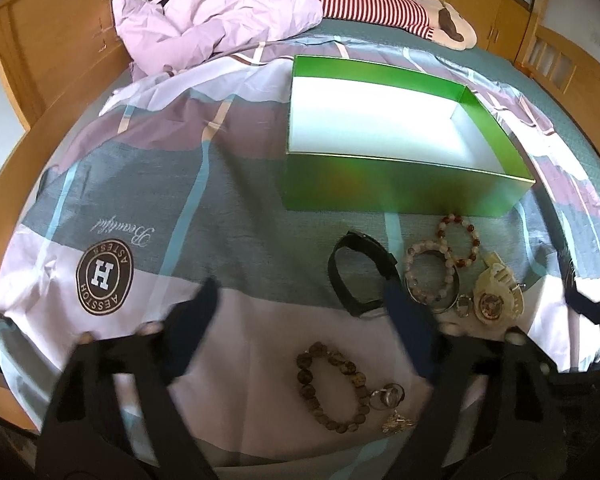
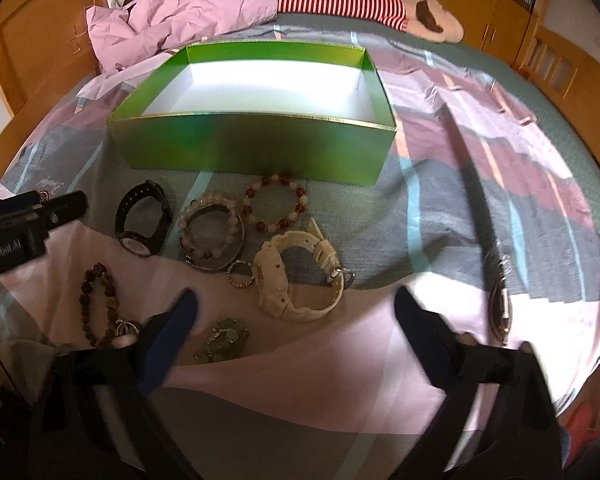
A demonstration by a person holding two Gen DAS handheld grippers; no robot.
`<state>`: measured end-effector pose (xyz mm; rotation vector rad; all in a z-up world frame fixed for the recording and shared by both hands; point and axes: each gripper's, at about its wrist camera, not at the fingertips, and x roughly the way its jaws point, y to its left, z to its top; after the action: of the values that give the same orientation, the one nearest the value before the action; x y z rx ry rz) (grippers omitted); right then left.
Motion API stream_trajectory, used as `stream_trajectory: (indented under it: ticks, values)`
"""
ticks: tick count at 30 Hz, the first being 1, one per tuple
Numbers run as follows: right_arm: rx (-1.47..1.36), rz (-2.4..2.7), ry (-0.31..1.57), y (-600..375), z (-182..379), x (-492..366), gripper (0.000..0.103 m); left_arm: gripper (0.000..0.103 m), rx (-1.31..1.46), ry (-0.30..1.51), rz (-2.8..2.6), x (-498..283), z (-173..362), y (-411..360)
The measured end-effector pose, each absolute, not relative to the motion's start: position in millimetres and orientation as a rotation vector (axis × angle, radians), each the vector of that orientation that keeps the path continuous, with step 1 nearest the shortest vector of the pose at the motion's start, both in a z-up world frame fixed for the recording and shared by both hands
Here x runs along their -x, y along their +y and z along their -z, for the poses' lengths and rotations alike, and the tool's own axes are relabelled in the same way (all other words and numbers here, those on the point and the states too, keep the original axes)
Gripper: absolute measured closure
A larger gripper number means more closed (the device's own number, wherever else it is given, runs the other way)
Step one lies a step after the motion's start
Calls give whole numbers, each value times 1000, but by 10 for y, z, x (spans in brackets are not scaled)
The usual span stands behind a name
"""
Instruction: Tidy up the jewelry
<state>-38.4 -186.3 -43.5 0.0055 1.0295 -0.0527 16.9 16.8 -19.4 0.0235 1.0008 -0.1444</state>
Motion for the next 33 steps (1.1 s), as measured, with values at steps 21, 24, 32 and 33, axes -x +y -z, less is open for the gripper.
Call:
stream_trajectory:
  ticks: [21,24,32,33]
  values:
    - [29,0,1101,-1643,719,126,85,60,-42,1099,150,-247,501,76]
    - [18,-10,1088,-1648,698,154,85,73,-57,1114,146,-272,542,53]
    - [46,-81,1071,-1615,524,200,85,81,-3,1124,148,-300,533,137]
    - [55,-104,1077,-1599,503,184,85,81,6,1123,153,-306,524,144]
